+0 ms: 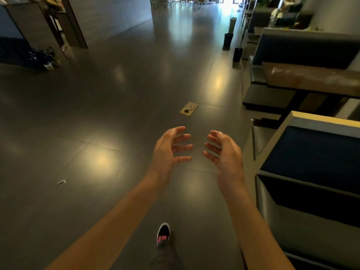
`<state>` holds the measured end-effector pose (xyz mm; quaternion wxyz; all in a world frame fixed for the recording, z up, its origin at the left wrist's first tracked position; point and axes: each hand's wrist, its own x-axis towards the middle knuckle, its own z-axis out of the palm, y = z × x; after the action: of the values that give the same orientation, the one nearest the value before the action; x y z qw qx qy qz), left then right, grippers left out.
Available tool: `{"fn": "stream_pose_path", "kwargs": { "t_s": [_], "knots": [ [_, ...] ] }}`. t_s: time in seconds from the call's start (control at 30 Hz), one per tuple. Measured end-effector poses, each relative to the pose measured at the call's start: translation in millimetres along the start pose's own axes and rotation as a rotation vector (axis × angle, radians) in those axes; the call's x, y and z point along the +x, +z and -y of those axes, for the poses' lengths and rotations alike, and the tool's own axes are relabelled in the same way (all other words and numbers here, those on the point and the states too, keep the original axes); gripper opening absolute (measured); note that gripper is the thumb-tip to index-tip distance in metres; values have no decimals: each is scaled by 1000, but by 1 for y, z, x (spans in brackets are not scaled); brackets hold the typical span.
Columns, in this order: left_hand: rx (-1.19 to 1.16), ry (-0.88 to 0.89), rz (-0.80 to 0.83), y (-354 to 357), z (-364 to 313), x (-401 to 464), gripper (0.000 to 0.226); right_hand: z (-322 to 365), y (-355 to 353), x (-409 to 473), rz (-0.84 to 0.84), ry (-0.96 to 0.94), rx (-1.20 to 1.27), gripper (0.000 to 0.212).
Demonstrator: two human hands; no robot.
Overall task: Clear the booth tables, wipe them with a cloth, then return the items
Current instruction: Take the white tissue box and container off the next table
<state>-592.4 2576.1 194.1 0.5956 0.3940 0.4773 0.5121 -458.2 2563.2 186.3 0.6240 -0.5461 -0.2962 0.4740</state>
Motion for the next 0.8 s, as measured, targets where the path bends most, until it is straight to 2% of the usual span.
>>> {"fn": "stream_pose_path", "kwargs": {
  "t_s": [0.2, 0.47, 0.8],
  "knots": [
    [26, -9, 135, 34, -1, 146, 36, 4, 18, 127, -134, -26, -20, 26],
    [76, -42, 310, 96, -48, 349, 32, 46, 56, 308, -308, -63, 28, 22],
    [110, -121, 482, 229, -24, 524, 37, 68, 0, 490, -483, -89, 108, 21]
  ]
}}
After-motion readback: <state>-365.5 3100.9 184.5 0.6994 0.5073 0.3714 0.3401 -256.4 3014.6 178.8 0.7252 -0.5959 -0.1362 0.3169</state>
